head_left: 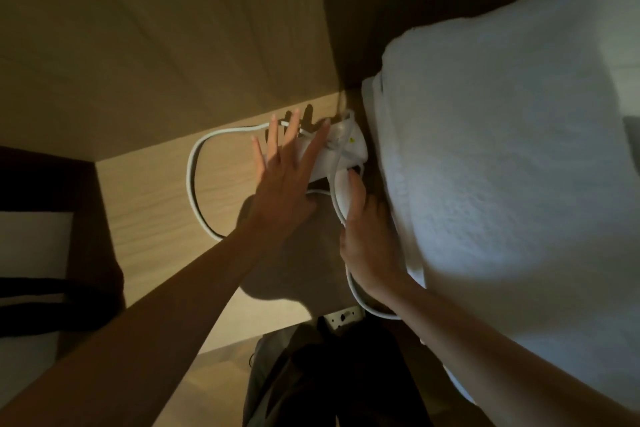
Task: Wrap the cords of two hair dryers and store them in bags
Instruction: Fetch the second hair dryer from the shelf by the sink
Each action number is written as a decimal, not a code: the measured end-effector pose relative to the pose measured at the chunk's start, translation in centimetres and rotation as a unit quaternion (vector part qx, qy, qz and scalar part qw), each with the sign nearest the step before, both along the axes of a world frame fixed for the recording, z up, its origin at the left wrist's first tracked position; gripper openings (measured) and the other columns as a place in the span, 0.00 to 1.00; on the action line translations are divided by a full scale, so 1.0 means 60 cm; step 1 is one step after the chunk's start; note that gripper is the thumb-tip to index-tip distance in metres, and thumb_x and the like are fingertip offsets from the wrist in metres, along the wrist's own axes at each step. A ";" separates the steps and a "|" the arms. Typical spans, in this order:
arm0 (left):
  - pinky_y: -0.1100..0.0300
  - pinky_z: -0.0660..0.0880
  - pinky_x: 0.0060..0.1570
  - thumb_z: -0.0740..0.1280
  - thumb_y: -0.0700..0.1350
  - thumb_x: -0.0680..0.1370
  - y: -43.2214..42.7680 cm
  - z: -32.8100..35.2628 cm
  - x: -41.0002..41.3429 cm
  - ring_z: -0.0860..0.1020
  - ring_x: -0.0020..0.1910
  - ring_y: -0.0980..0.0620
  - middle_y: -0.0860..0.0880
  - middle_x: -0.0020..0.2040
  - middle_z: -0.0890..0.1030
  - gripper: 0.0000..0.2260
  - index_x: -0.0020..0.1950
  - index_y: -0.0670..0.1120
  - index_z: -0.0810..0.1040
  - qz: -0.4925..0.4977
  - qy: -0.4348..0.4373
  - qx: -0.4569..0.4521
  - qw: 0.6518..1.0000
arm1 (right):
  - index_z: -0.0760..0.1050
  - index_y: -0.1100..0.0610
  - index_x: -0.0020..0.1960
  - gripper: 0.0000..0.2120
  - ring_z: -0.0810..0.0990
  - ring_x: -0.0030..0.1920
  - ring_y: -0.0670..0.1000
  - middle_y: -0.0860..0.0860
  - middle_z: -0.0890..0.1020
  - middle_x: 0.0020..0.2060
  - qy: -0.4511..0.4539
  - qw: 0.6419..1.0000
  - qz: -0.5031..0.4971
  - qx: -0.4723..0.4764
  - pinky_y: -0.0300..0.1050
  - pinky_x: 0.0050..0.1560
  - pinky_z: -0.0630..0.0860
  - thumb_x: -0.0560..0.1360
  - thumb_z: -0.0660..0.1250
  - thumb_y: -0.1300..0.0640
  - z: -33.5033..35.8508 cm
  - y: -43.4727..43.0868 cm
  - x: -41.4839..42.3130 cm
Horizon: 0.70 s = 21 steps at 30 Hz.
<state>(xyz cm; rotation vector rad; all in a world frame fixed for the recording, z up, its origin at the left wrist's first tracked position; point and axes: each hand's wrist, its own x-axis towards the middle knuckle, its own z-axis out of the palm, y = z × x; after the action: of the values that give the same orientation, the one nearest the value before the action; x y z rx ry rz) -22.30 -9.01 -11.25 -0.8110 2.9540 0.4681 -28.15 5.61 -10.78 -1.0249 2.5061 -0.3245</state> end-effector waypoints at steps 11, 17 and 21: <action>0.40 0.49 0.74 0.76 0.49 0.65 -0.045 0.025 0.003 0.59 0.72 0.39 0.42 0.72 0.62 0.54 0.77 0.58 0.39 -0.036 -0.067 -0.007 0.997 | 0.44 0.50 0.75 0.43 0.80 0.51 0.58 0.59 0.75 0.58 -0.027 0.999 -0.044 0.002 0.53 0.47 0.81 0.73 0.69 0.65 -0.004 -0.015 0.003; 0.45 0.66 0.64 0.73 0.42 0.67 -0.030 0.022 0.038 0.66 0.63 0.40 0.41 0.64 0.68 0.48 0.77 0.59 0.47 0.025 -0.039 0.005 0.999 | 0.46 0.51 0.76 0.38 0.81 0.53 0.56 0.58 0.78 0.58 -0.064 0.996 -0.023 -0.050 0.52 0.48 0.81 0.76 0.66 0.64 0.008 -0.014 0.007; 0.45 0.68 0.61 0.75 0.43 0.66 -0.021 0.034 0.062 0.67 0.62 0.41 0.42 0.64 0.68 0.48 0.77 0.59 0.48 0.067 -0.039 0.028 0.997 | 0.47 0.48 0.76 0.36 0.80 0.57 0.56 0.57 0.74 0.63 -0.071 0.995 0.009 -0.075 0.53 0.49 0.81 0.77 0.64 0.63 0.038 -0.013 0.021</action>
<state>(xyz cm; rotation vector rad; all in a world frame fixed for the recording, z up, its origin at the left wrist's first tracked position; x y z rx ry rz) -18.61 -10.25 -9.22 -1.0004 2.8137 0.5104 -26.90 4.86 -8.53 -1.0416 2.3724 -0.5670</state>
